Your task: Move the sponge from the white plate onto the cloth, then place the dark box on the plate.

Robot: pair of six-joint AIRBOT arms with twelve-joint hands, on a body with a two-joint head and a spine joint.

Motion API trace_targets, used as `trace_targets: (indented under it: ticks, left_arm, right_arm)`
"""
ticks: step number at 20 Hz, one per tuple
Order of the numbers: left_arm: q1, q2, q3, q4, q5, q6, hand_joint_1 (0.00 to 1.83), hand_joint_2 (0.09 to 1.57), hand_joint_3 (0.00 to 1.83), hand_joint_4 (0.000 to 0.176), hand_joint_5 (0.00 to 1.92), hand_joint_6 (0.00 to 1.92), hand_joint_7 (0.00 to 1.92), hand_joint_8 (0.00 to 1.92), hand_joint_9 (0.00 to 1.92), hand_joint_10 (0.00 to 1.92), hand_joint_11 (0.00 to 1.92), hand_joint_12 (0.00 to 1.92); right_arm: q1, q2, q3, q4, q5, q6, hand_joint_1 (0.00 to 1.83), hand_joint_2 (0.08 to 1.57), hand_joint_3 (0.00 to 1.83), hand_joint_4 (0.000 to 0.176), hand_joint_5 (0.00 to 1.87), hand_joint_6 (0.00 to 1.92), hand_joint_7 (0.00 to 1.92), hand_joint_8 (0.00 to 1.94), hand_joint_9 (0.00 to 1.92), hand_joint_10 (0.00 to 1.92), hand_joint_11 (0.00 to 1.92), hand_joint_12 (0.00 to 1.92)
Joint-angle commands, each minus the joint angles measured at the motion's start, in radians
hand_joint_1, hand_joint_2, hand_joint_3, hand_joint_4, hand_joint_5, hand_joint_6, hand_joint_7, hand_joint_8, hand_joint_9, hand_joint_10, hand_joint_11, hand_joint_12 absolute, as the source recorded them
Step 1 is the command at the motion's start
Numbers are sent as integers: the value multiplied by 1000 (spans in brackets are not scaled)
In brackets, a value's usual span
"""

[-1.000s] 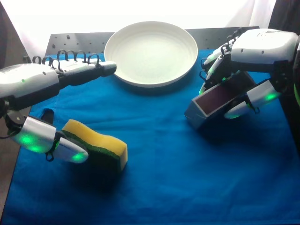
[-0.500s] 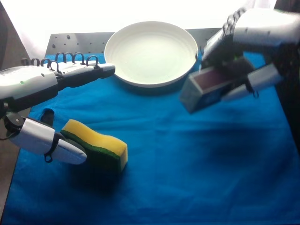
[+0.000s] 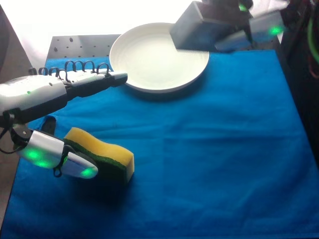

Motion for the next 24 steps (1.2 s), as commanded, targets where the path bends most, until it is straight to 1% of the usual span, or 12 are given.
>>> trace_targets:
  ticks: [1, 5, 8, 11, 17, 18, 19, 20, 21, 22, 23, 24]
  left_arm:
    - [-7, -1, 7, -23, -111, -3, 815, 793, 4, 176, 0, 0, 0, 0, 0, 0, 18, 9]
    - [-8, -15, 18, -20, -116, -7, 807, 784, 0, 176, 0, 0, 3, 1, 0, 0, 21, 11]
    - [-15, -18, 25, -2, -115, -25, 807, 786, 0, 176, 0, 0, 0, 0, 0, 0, 15, 9]
    - [-30, -23, 30, 16, -109, -28, 821, 787, 0, 169, 0, 0, 0, 0, 0, 0, 0, 2]
    - [-66, -41, 47, 69, -90, -56, 801, 798, 5, 171, 0, 0, 24, 7, 0, 0, 42, 21]
    - [-69, -42, 48, 72, -88, -57, 805, 803, 6, 155, 0, 0, 34, 11, 7, 3, 42, 21]
    - [-74, -45, 49, 76, -87, -59, 800, 794, 2, 162, 0, 0, 39, 11, 14, 5, 52, 26]
    - [-78, -48, 52, 80, -86, -62, 792, 790, 0, 160, 0, 0, 50, 14, 24, 9, 59, 30]
    - [-83, -53, 55, 85, -85, -67, 790, 794, 1, 165, 0, 0, 50, 12, 22, 7, 53, 27]
    - [-85, -56, 58, 88, -85, -70, 794, 796, 2, 167, 0, 0, 49, 10, 20, 5, 54, 28]
    - [-88, -59, 60, 92, -83, -72, 772, 802, 5, 153, 0, 0, 49, 8, 24, 6, 56, 30]
    - [-89, -62, 61, 93, -83, -72, 769, 798, 3, 161, 0, 0, 50, 8, 25, 6, 56, 30]
  right_arm:
    - [18, -29, 21, 68, 51, 2, 1267, 1066, 0, 0, 993, 859, 1171, 845, 1078, 1072, 965, 1380]
    - [32, -128, 112, 67, -55, 3, 1272, 1053, 0, 0, 999, 896, 1231, 702, 1179, 945, 1039, 1307]
    - [32, -196, 174, 67, -133, 3, 1266, 1071, 2, 0, 970, 926, 1168, 836, 1152, 1012, 1034, 1346]
    - [32, -249, 214, 53, -189, 3, 1375, 1079, 3, 0, 903, 1086, 1058, 892, 1060, 994, 829, 1359]
    - [31, -333, 285, -15, -346, 3, 1220, 1136, 3, 0, 854, 1150, 1012, 1042, 973, 1109, 846, 1357]
    - [31, -344, 293, -23, -360, 6, 1216, 1138, 0, 1, 863, 1165, 998, 1035, 957, 1079, 815, 1314]
    - [31, -353, 298, -33, -369, 10, 1208, 1145, 2, 12, 867, 1155, 965, 1094, 895, 1110, 769, 1365]
    - [31, -359, 301, -42, -378, 13, 1231, 1152, 0, 0, 884, 994, 936, 1265, 827, 1261, 738, 1493]
    - [31, -367, 305, -57, -387, 15, 1159, 1153, 0, 0, 887, 1086, 763, 1287, 745, 1463, 724, 1682]
    - [31, -371, 305, -63, -394, 15, 1132, 1077, 0, 0, 729, 532, 669, 1217, 668, 1460, 650, 1690]
    - [31, -375, 306, -66, -397, 16, 891, 1031, 0, 9, 439, 155, 430, 700, 619, 1273, 682, 1507]
    - [31, -379, 307, -67, -397, 17, 773, 991, 0, 83, 279, 30, 347, 251, 448, 692, 383, 1199]
